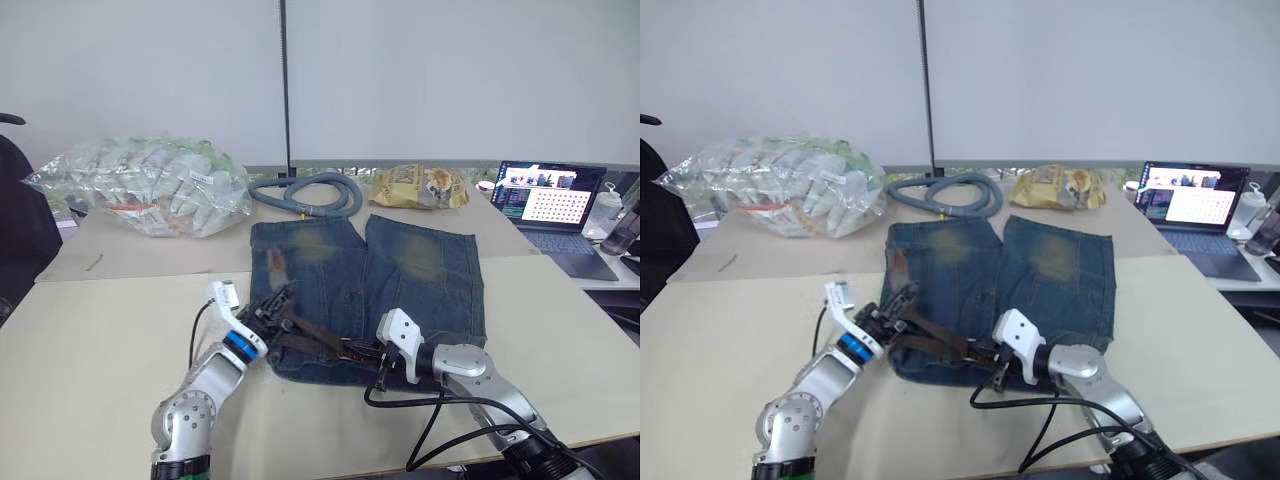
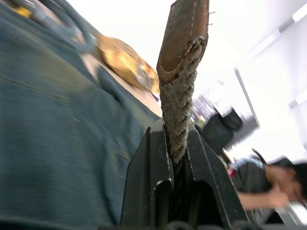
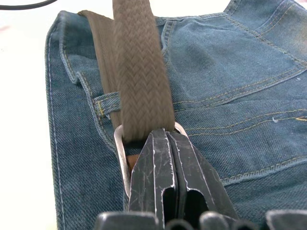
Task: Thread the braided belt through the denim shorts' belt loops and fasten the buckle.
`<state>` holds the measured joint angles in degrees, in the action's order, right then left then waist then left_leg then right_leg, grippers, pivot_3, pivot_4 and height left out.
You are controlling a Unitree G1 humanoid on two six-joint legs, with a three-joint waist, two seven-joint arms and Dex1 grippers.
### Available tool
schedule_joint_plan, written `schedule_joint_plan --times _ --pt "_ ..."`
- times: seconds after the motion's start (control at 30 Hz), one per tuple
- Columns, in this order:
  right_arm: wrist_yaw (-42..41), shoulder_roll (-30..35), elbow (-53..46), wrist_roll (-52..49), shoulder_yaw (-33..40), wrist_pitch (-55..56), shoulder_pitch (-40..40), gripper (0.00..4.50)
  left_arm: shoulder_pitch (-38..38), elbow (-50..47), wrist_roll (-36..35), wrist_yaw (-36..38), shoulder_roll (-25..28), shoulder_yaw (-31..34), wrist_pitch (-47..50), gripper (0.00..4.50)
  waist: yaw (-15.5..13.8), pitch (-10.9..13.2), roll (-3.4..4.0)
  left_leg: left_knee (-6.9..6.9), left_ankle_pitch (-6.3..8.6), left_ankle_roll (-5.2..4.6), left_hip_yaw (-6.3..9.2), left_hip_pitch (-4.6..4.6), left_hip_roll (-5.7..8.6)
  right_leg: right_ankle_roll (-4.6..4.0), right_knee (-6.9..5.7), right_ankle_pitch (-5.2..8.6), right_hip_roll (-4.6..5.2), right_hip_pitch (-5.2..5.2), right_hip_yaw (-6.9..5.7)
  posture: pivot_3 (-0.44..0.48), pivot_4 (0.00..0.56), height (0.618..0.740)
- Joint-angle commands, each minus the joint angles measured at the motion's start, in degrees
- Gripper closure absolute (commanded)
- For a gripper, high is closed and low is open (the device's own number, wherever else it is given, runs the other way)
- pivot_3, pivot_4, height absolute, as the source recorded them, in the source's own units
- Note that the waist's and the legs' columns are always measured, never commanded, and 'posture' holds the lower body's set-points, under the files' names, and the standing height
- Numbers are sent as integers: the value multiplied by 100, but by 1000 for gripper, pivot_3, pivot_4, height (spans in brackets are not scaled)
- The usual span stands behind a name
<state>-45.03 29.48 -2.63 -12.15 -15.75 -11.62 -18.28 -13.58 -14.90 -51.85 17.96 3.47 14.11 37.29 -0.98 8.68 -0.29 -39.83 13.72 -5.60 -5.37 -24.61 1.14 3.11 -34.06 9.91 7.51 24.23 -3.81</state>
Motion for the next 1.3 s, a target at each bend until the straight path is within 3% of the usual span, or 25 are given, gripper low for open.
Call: schedule_joint_plan --times 0.03,0.2,0.3,0.57,1.3 --pt "-10 -96 44 -197 338 -64 179 4492 77 -287 18 176 135 -157 -102 4500 -3 0 -1 0 -5 8 -1 0 1 0 0 0 0 -1 1 0 150 740" --pt "-436 -3 -671 -1170 1066 -313 279 4492 211 -343 108 242 258 -403 -98 4500 -17 1 -1 0 -13 29 -3 -5 2 0 -1 -1 2 -3 5 0 150 740" --pt "-711 313 -876 -1260 1200 -455 361 4492 210 -343 75 216 275 -426 -87 4500 -7 1 -3 2 -11 29 -5 -8 -1 -1 -1 -1 3 -3 7 0 150 740" --pt "-812 548 -636 -476 699 -154 370 4492 91 -301 99 146 252 -517 -91 4500 -7 2 -3 3 6 3 -3 -8 -1 -3 -2 0 3 0 5 0 150 740" --pt "-1025 -82 468 290 196 533 -352 4492 204 -352 114 83 330 -388 -199 4500 11 3 -5 5 -13 35 -5 -8 0 -3 -1 1 4 1 5 0 150 740"
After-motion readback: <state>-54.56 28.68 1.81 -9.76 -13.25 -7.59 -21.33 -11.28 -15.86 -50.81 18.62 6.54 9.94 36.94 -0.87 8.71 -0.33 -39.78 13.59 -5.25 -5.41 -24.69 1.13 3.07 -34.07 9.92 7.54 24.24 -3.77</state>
